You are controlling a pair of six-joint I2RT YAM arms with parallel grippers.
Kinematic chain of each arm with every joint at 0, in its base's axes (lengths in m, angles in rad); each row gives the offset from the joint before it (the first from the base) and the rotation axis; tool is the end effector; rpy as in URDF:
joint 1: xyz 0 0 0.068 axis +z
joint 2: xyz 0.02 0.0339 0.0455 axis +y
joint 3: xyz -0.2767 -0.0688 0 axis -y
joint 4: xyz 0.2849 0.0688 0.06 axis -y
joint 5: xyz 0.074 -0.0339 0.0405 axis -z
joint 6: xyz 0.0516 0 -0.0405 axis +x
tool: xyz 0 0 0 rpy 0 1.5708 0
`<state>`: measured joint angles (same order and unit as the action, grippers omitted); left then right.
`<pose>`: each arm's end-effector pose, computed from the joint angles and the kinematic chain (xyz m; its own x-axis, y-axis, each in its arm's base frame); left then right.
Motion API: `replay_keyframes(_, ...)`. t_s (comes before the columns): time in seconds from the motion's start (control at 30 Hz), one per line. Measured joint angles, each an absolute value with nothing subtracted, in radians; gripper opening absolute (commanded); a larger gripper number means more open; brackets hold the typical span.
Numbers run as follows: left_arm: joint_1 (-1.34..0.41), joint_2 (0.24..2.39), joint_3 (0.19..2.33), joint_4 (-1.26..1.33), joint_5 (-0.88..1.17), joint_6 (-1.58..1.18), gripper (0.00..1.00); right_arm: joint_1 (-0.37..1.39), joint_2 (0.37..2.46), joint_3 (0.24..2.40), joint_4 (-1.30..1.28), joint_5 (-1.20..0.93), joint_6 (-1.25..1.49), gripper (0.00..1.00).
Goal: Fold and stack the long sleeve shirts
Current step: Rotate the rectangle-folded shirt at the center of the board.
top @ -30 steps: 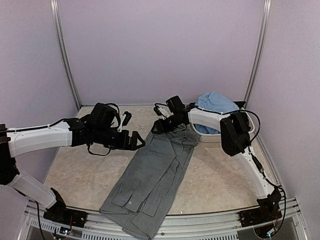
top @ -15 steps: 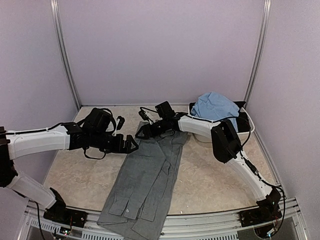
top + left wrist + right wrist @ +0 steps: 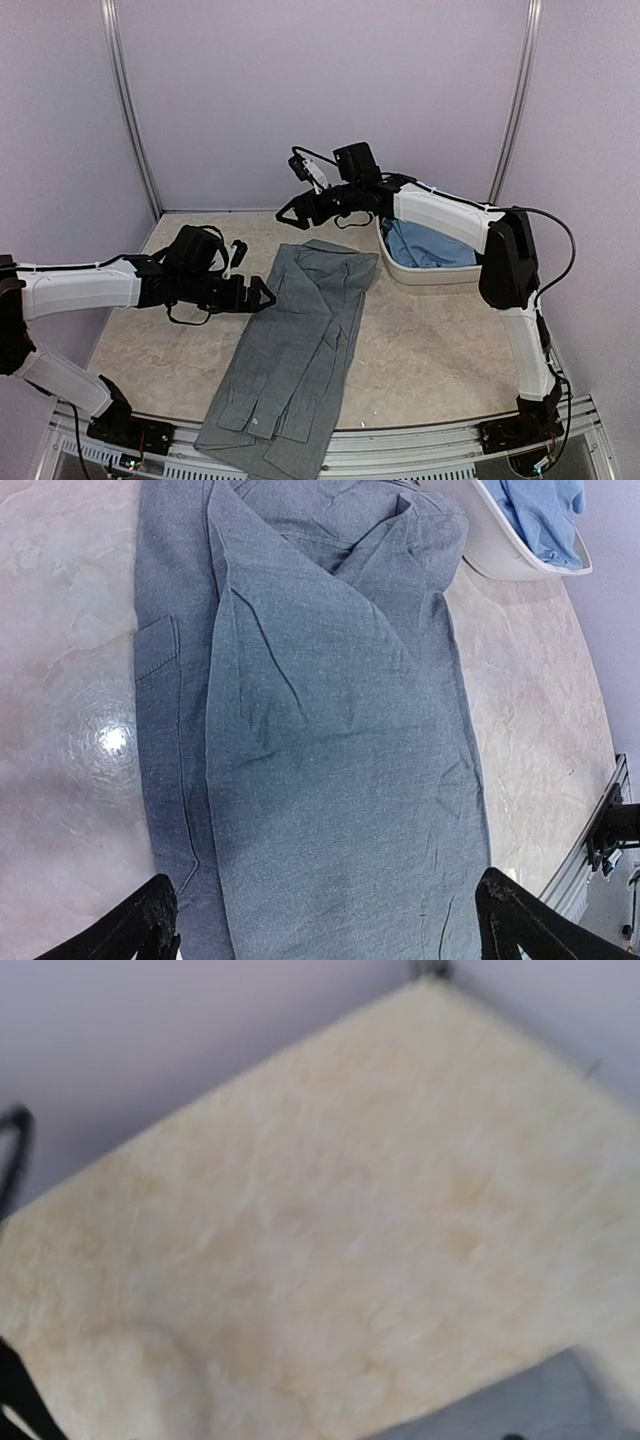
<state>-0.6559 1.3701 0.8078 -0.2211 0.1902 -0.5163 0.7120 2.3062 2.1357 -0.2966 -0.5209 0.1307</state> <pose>0.2526 -0.2067 0.1955 -0.8344 0.0304 -0.5503 0.3370 0.8182 -0.4658 0.4394 0.4132 0.2760 -0.4557 -0.2440 -0.8561 -0.8510 0.4016 0.3386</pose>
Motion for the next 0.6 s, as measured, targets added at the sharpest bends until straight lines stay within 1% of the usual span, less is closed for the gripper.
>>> replay_keyframes(0.1,-0.656,1.377,0.808,-0.202,0.192,-0.516,0.99,0.711,2.186,2.049,-0.305,-0.44,0.107,0.69)
replay_keyframes(0.2,-0.656,1.387,0.81,-0.192,0.189,-0.516,0.99,0.711,2.128,1.944,-0.328,-0.357,0.093,0.68)
replay_keyframes(0.43,-0.656,1.391,0.825,-0.186,0.174,-0.516,0.99,0.712,2.139,1.728,-0.437,-0.235,0.091,0.68)
replay_keyframes(0.6,-0.656,1.391,0.826,-0.185,0.171,-0.519,0.99,0.711,2.15,1.67,-0.454,-0.191,0.095,0.68)
